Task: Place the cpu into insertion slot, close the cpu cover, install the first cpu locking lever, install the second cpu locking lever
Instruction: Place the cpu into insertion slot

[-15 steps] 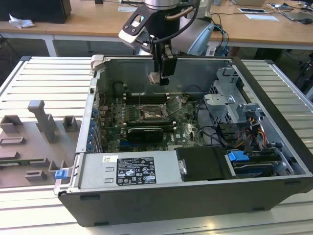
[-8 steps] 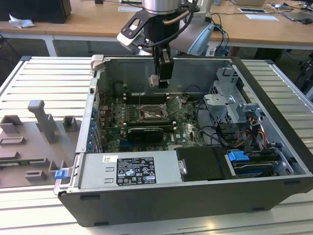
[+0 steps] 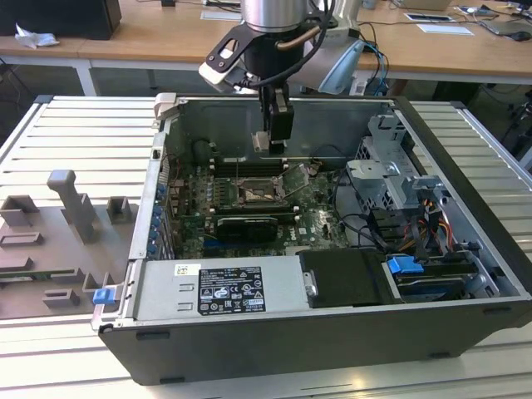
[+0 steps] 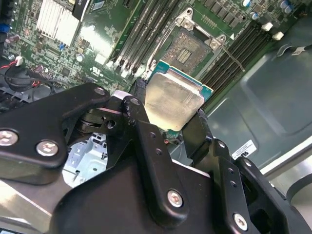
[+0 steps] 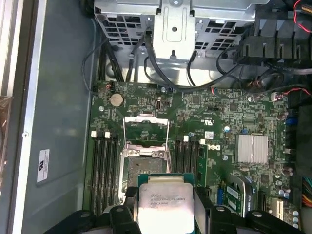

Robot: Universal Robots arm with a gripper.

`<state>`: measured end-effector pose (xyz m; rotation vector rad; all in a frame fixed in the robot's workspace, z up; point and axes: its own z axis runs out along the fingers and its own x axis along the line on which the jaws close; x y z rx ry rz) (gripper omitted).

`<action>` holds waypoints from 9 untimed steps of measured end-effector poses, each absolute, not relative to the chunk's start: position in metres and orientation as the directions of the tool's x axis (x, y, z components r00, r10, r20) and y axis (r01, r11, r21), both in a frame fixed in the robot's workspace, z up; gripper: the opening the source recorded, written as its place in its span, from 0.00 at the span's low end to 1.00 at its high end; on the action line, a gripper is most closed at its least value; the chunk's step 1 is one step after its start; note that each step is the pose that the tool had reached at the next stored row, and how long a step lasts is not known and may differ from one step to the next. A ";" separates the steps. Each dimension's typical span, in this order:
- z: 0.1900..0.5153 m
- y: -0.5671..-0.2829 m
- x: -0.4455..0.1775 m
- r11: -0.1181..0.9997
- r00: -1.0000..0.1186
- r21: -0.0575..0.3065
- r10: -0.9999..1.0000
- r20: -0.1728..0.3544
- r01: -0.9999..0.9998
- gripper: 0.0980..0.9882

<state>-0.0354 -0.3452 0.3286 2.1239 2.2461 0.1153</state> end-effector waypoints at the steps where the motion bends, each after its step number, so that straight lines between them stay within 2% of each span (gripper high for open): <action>1: 0.325 -0.345 -0.035 0.055 -0.057 0.087 0.998 0.016 0.995 0.50; 9: 0.312 -0.345 -0.035 0.055 -0.057 0.087 0.998 0.016 0.995 0.50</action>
